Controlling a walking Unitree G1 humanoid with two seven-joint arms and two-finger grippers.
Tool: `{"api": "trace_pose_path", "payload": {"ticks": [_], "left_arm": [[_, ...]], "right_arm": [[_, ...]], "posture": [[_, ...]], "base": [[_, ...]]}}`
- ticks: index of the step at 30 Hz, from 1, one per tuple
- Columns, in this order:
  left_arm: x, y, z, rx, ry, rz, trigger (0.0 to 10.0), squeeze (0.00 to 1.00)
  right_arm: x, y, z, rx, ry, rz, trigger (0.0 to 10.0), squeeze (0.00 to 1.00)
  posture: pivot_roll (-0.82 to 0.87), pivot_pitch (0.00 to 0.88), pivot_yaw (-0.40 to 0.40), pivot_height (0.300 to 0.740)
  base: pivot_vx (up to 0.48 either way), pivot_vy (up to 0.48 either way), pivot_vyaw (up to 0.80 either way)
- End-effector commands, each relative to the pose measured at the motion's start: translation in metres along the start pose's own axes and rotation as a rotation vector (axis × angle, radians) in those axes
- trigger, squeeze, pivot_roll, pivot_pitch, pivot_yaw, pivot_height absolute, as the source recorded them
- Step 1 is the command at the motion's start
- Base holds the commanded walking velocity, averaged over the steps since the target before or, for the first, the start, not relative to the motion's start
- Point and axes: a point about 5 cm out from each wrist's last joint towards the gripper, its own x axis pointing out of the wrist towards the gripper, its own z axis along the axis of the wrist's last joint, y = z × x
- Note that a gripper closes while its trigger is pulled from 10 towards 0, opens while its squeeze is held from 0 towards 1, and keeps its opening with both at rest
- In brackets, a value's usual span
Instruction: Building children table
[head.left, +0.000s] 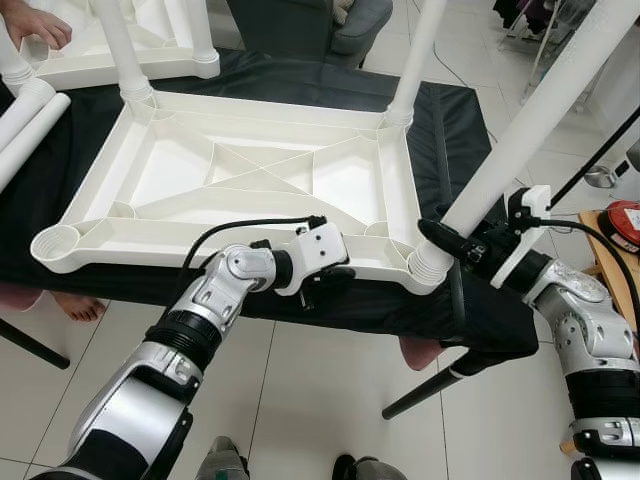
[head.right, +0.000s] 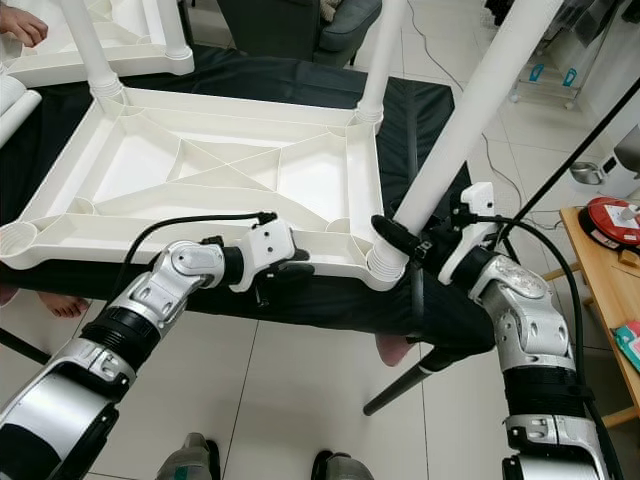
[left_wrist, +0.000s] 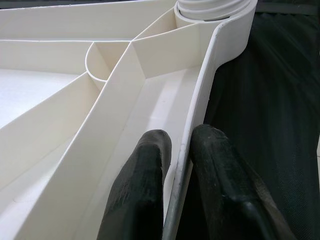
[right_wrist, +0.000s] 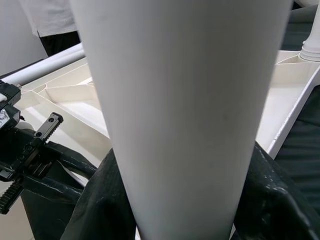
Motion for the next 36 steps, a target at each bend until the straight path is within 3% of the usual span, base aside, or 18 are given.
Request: {"api": "trace_pose_path", "payload": {"ticks": [1, 6, 12, 17, 26, 36], "left_arm": [[-0.009, 0.006, -0.012, -0.019, 0.068, 0.062, 10.0, 0.0], [-0.008, 0.008, -0.011, -0.023, 0.065, 0.062, 10.0, 0.0], [-0.007, 0.008, -0.01, -0.024, 0.063, 0.061, 10.0, 0.0], [-0.006, 0.008, -0.009, -0.022, 0.06, 0.058, 10.0, 0.0], [-0.006, 0.008, -0.009, -0.024, 0.058, 0.06, 10.0, 0.0], [-0.006, 0.01, -0.007, -0.031, 0.052, 0.074, 10.0, 0.0]], "right_arm": [[-0.004, 0.027, -0.064, 0.155, 0.224, 0.096, 10.0, 0.0], [-0.003, 0.037, -0.079, 0.13, 0.226, 0.019, 10.0, 0.0], [-0.002, 0.037, -0.084, 0.12, 0.214, -0.055, 10.0, 0.0], [-0.007, 0.03, -0.099, 0.139, 0.24, -0.256, 10.0, 0.0], [-0.009, 0.024, -0.114, 0.073, 0.336, -0.465, 10.0, 0.0], [-0.011, 0.034, -0.108, 0.077, 0.222, -0.585, 10.0, 0.0]], "posture": [[0.16, 0.161, -0.02, 0.74], [0.16, 0.159, -0.017, 0.74], [0.15, 0.158, -0.013, 0.74], [0.15, 0.153, -0.006, 0.74], [0.15, 0.155, -0.011, 0.74], [0.15, 0.159, -0.02, 0.74]], "base": [[0.0, 0.0, 0.0], [0.0, 0.0, 0.0], [0.0, 0.0, 0.0], [0.0, 0.0, 0.0], [0.0, 0.0, 0.0], [0.0, 0.0, 0.0]]}}
